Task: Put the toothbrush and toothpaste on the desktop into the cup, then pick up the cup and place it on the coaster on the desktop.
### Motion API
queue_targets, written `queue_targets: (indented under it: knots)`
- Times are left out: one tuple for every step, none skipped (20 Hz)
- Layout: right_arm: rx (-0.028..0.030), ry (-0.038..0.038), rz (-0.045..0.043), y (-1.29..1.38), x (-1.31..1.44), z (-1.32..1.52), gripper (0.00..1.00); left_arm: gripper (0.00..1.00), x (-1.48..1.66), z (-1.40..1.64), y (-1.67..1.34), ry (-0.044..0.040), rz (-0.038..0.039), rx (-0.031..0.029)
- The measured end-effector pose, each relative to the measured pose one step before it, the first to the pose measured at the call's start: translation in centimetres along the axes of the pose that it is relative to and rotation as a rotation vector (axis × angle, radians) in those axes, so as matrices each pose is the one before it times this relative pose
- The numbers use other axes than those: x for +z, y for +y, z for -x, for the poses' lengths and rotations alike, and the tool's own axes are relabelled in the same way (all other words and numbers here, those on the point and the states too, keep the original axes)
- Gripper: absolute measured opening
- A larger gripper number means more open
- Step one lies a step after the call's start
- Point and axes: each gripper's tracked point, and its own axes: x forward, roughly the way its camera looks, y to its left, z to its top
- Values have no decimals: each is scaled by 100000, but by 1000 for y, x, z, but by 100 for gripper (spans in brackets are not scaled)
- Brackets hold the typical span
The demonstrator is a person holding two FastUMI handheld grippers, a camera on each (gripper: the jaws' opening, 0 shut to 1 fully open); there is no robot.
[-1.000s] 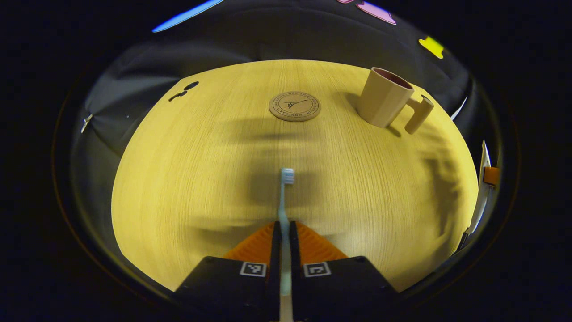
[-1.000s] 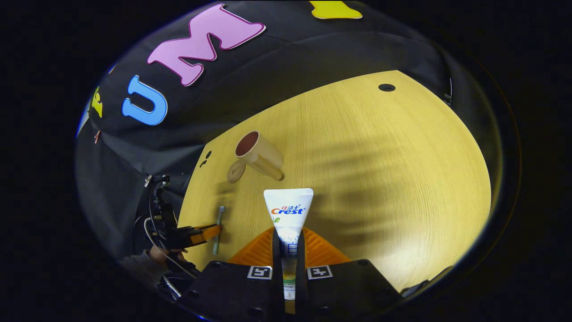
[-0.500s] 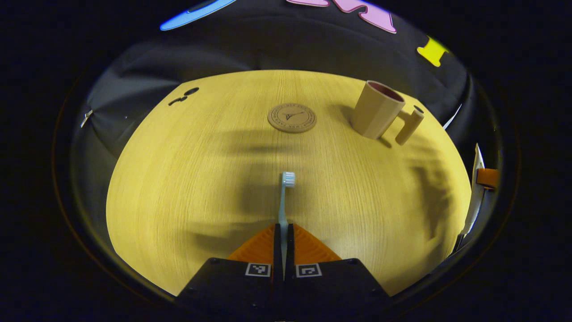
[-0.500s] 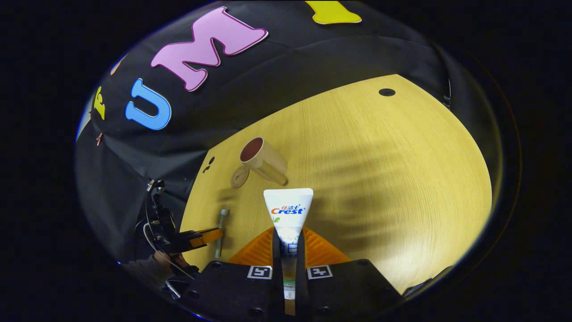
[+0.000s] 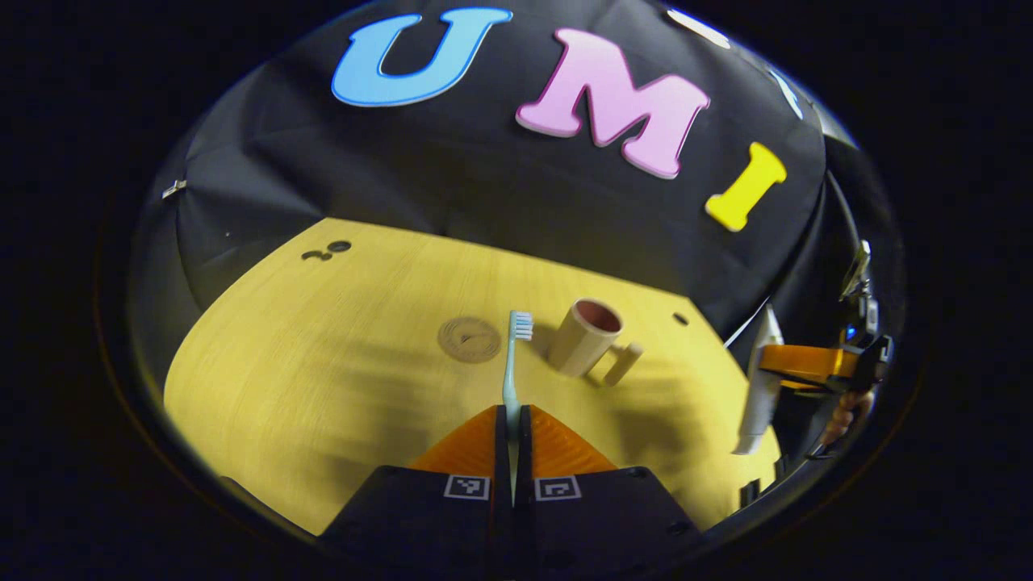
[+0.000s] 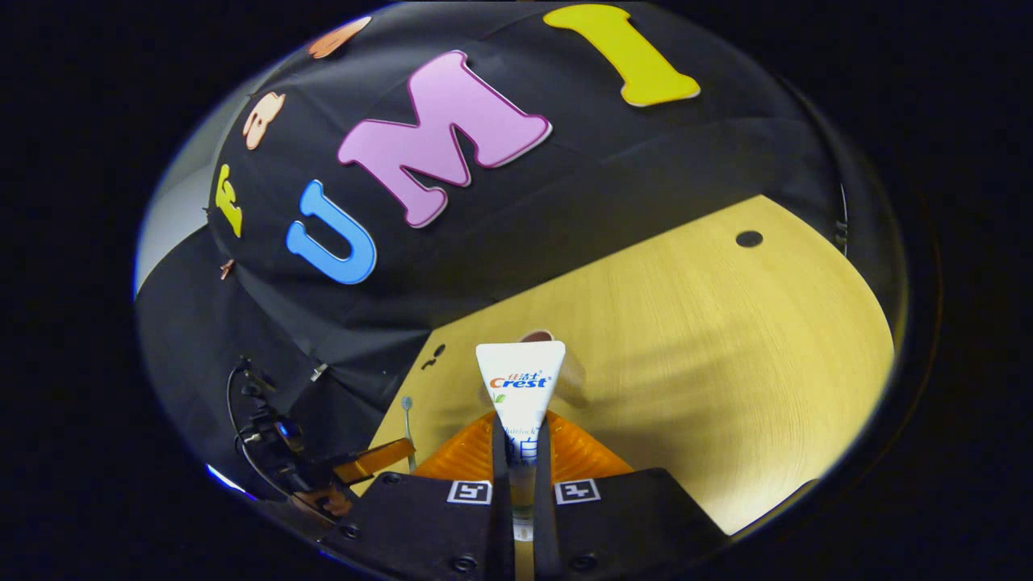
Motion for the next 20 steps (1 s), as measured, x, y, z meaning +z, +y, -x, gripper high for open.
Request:
queue_targets:
  knots:
    - [1947, -3255, 1667, 725, 1525, -717, 13, 6, 738, 570, -1038, -2953, 1038, -2159]
    - [1805, -3651, 1375, 675, 1457, -927, 13, 6, 659, 568, -906, -2830, 1208, -1780]
    - [1631, -2906, 1104, 553, 1531, -1171, 13, 6, 438, 561, -676, -2392, 1464, -1543]
    - [1207, -3110, 1176, 263, 1150, -1255, 13, 6, 562, 508, -584, -2018, 1325, -892]
    - [1070, -2707, 1567, 257, 1117, -1462, 13, 6, 382, 427, -598, -1072, 1120, -1008]
    - [867, -2246, 1755, 316, 792, -1624, 13, 6, 112, 263, -398, -848, 559, -511]
    - [643, -2064, 1355, -26, 613, -1703, 13, 6, -238, 5, -559, -161, 137, -797]
    - [678, -1194, 879, -129, 211, -1682, 13, 6, -136, 280, -401, 116, -492, -45]
    - [555, -396, 846, -110, -71, -1586, 13, 6, -434, 320, -364, 465, -320, -179]
    - [153, -223, 1069, -300, -369, -1453, 13, 6, -382, 238, -386, 656, 223, -34]
    - [-126, 341, 798, -364, -522, -1351, 13, 6, -359, 183, -362, 415, 640, -32]
    - [-297, 707, 953, -343, -681, -1470, 13, 6, -82, 244, -378, 104, 854, -12]
    - [-680, 1137, 674, -546, -852, -1197, 13, 1, -397, 172, -256, 194, 866, 198]
    - [-492, 1099, 475, -441, -840, -1110, 13, 6, -143, 183, -74, 242, 665, 287]
    - [-347, 955, 569, -291, -730, -927, 13, 6, -266, -84, -100, 248, 400, 165]
    - [-190, 501, 934, -265, -646, -676, 13, 6, 48, 23, -4, 169, 272, 304]
    - [-276, 657, 1872, -244, -701, -617, 13, 1, -158, -165, -142, 321, 397, -179]
    - [-666, 1093, 2677, -330, -806, -424, 13, 6, 154, -66, -78, -152, 271, 199]
    - [-268, 1096, 2838, -222, -832, -346, 13, 6, -212, -180, -9, -54, 200, 57]
    - [99, 1273, 2428, 129, -735, -391, 13, 6, 76, -238, 191, -389, 191, 497]
